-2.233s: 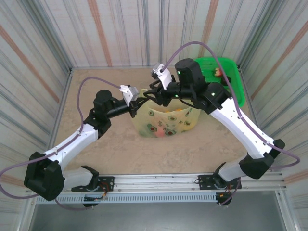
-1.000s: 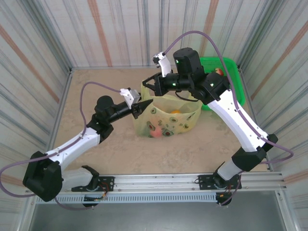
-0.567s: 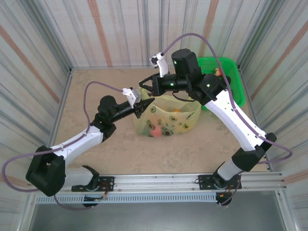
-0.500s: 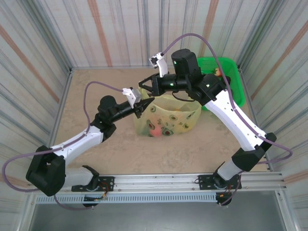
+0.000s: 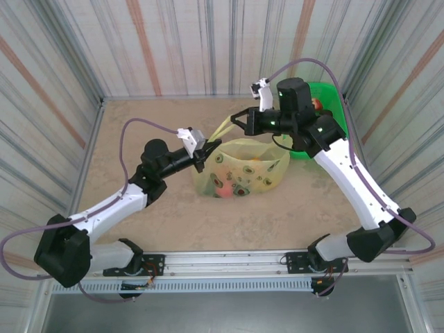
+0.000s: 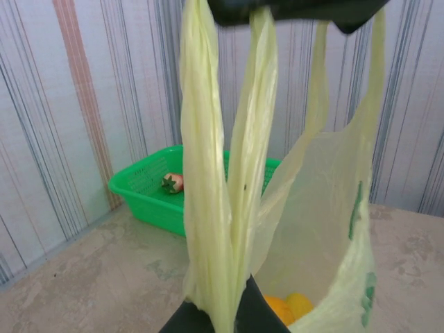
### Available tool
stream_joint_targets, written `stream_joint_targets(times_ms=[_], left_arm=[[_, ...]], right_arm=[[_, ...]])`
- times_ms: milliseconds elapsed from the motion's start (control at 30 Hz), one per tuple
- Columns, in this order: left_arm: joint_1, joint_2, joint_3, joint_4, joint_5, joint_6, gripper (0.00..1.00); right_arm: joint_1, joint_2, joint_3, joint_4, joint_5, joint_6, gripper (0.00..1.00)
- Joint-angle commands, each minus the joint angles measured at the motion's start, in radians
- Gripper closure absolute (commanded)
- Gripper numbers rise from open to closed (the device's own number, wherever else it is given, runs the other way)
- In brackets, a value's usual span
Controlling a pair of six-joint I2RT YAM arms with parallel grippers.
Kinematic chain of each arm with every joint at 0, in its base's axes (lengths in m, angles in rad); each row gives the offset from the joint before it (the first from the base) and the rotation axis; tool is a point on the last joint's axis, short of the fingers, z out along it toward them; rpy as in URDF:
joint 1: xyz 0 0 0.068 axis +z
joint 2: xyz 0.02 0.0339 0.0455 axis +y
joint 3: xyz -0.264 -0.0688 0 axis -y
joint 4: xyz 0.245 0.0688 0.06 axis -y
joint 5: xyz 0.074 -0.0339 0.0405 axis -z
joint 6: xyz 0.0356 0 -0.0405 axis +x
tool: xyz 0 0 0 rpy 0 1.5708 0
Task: Place the fake fruits into the plastic bag and tie a complex knot
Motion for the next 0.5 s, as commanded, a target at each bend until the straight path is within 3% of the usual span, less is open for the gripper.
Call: stream_joint_targets(times_ms=[0, 167, 467], left_arm=[[0.003, -0.028, -0.002, -0.079, -0.029, 0.025, 1.00], [0.003, -0.024, -0.002, -0.098, -0.012, 0.023, 1.00], [0.003, -0.033, 0.041, -0.204, 0.000, 0.036, 1.00]], right_arm=[[-0.063, -0.080, -0.050, 0.086, 0.098, 0.031, 1.00], [-0.085, -0.110, -0.133, 0.073, 0.187, 0.012, 1.00], [-0.046, -0.097, -0.136, 0.064, 0.205, -0.007, 1.00]])
